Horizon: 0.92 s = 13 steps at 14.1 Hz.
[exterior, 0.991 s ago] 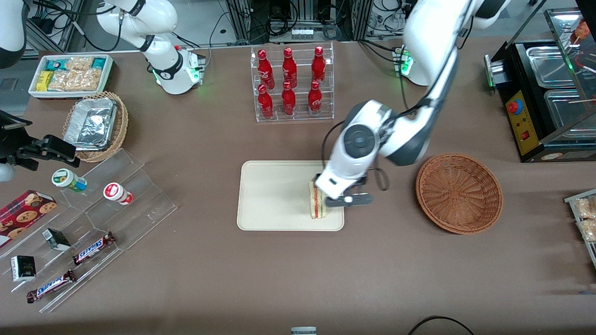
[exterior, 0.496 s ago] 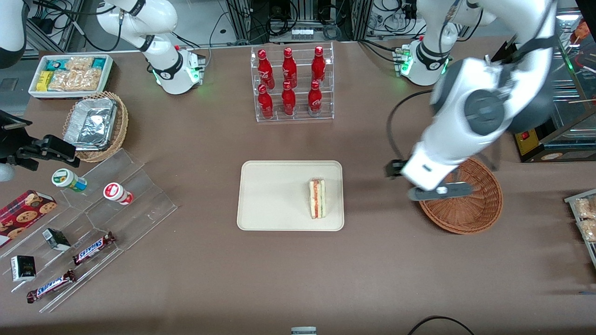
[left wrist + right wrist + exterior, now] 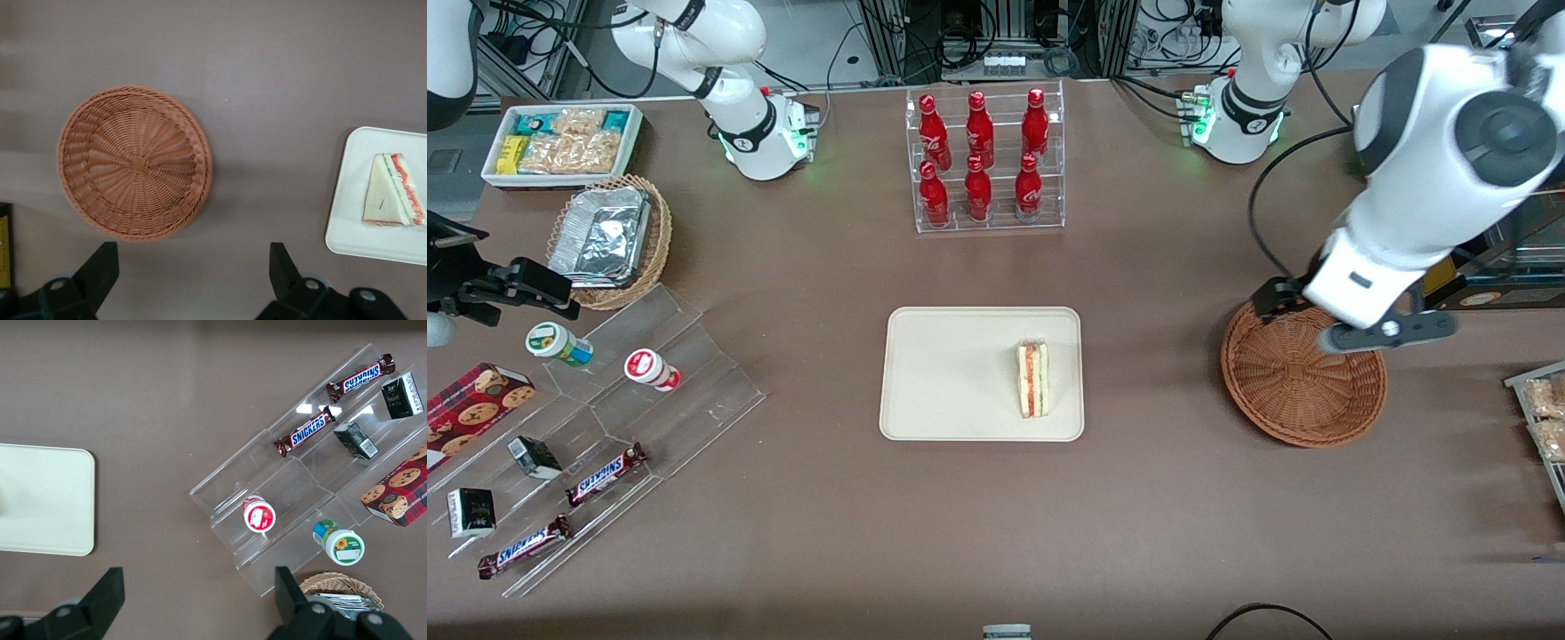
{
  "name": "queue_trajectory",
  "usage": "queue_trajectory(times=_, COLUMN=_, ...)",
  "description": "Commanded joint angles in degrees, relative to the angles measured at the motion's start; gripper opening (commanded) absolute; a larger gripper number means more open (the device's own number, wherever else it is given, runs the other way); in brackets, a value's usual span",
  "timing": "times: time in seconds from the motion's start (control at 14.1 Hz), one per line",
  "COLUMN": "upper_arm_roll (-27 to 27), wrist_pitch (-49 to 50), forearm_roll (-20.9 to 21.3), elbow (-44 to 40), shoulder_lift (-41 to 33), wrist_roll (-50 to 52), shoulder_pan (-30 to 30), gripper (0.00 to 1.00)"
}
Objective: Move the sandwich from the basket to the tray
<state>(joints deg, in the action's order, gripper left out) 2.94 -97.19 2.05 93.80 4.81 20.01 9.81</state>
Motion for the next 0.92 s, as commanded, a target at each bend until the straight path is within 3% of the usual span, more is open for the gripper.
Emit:
queue_trajectory(times=0.0, upper_arm_roll=0.84, wrist_pitch=4.19, forearm_roll=-1.17, elbow=1.65, shoulder_lift=-5.23, wrist_roll=-6.35, shoulder_pan=-3.20, gripper=1.00)
queue_trajectory(times=0.14, upper_arm_roll=0.75, wrist_pitch=6.65, forearm_roll=-2.39, elbow=1.13, shoulder_lift=-7.00, wrist_roll=-11.12, shoulder_pan=-5.49, gripper=1.00)
queue_trajectory(times=0.85, upper_arm_roll=0.48, wrist_pitch=12.64, forearm_roll=-1.35, elbow=-0.98, shoulder_lift=-9.73, wrist_roll=-11.48, shoulder_pan=-8.05, gripper=1.00)
